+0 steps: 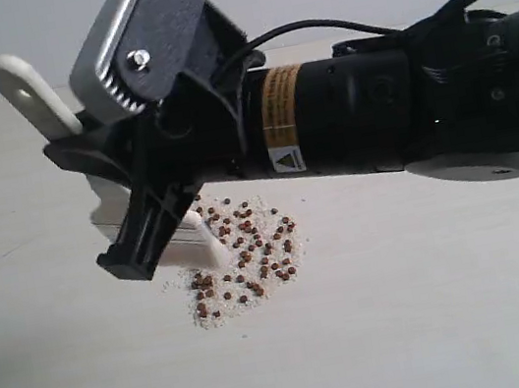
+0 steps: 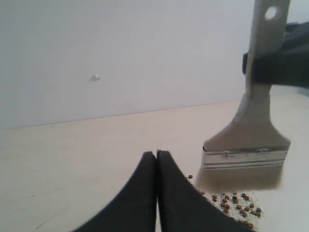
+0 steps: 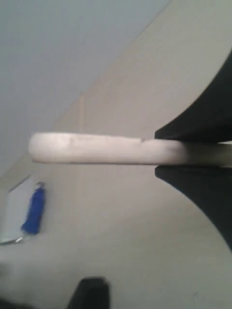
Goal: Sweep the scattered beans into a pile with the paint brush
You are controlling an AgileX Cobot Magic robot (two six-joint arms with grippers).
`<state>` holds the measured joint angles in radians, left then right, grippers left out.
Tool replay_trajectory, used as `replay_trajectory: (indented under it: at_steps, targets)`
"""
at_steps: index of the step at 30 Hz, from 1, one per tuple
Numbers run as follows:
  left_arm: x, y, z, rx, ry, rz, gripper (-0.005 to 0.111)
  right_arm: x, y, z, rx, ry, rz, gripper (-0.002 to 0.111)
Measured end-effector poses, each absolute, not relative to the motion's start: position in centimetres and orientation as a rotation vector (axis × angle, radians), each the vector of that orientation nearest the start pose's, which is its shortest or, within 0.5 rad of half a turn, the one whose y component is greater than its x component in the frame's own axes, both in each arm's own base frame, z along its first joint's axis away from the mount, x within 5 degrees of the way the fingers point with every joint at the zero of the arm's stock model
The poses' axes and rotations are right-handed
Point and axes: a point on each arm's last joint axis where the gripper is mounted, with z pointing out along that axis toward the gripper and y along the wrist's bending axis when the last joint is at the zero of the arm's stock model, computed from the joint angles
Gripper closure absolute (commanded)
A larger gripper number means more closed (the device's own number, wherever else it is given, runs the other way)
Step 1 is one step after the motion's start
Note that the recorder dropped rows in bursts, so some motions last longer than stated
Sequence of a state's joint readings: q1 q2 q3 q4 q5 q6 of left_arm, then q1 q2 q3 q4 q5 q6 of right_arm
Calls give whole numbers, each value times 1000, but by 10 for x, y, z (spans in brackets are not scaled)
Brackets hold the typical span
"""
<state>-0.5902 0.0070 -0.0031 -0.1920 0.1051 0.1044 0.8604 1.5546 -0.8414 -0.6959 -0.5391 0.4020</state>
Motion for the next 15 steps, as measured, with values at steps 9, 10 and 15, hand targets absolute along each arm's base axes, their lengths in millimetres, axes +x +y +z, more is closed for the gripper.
replay_trajectory:
  at_steps: [9,10,15]
  targets:
    - [46,-33,204,418,1562,-541,107,217,221,234,-1158,1293,1160,108]
    - [46,-33,204,418,1562,-541,107,214,220,228,-1225,1279,1197,108]
    - [46,-33,204,418,1562,-541,107,211,220,209,-1325,1300,1252,108]
